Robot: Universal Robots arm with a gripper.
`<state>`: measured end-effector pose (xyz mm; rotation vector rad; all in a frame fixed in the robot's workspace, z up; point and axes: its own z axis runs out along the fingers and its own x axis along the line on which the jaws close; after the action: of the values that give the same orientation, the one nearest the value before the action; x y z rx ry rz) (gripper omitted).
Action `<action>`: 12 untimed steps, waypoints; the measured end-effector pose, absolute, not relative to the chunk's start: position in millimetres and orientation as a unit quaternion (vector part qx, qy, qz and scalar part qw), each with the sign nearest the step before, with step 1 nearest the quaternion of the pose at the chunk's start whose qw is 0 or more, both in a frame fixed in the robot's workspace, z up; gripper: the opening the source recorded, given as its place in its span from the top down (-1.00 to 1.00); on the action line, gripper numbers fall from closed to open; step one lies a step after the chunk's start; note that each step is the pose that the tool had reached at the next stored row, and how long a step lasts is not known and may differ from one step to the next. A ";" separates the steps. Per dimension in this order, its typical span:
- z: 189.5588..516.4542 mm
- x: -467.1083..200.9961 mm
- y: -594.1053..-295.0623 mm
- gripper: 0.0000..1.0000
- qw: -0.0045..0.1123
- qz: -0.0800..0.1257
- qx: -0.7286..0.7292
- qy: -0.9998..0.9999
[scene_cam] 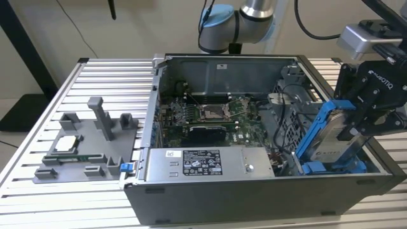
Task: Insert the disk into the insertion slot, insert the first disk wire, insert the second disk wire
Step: 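Insert the disk into the insertion slot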
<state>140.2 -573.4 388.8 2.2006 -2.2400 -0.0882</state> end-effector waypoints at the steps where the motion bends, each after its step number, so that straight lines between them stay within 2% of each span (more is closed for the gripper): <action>1: 388.6 140.2 -573.5 1.00 0.000 -0.028 0.701 -0.713; 2: 388.7 140.4 -573.5 1.00 0.000 -0.028 0.701 -0.713; 3: 389.3 140.6 -573.5 -1.00 0.000 -0.028 0.701 -0.713; 12: 417.2 138.8 -572.9 -1.00 0.000 -0.029 0.701 -0.713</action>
<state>138.8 -572.9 417.2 2.2002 -2.2395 -0.0910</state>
